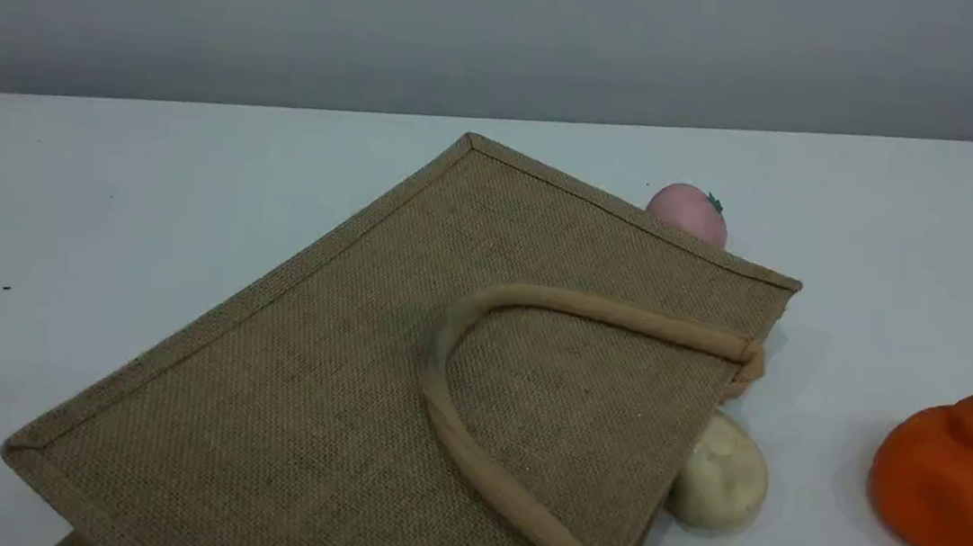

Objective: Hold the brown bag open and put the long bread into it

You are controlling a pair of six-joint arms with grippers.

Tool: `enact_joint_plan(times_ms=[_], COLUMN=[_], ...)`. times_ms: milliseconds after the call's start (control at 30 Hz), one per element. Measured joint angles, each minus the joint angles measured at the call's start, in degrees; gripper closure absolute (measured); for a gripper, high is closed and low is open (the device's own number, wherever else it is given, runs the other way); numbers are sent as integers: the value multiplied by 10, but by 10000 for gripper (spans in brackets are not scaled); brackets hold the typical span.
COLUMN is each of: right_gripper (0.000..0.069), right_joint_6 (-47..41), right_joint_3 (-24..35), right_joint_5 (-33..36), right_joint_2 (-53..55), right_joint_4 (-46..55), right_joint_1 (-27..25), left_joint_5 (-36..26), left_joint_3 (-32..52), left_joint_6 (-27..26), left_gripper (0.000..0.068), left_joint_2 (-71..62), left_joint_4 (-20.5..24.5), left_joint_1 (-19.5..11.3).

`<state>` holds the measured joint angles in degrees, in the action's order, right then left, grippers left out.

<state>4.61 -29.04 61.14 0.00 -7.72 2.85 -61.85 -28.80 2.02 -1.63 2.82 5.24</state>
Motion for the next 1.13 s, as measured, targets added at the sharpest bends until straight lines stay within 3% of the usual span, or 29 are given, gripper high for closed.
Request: enact_joint_plan(times_ms=[1133], right_gripper=[304], right_joint_6=[0], right_joint_3=[0], right_joint_5=[0], right_joint_2=[0], right_joint_4=[0], right_joint_1=[0], left_joint_5=[0], left_joint_3=[0], left_joint_6=[0], left_gripper=[241], left_joint_2=[16], left_joint_4=[1], left_joint_1=[0])
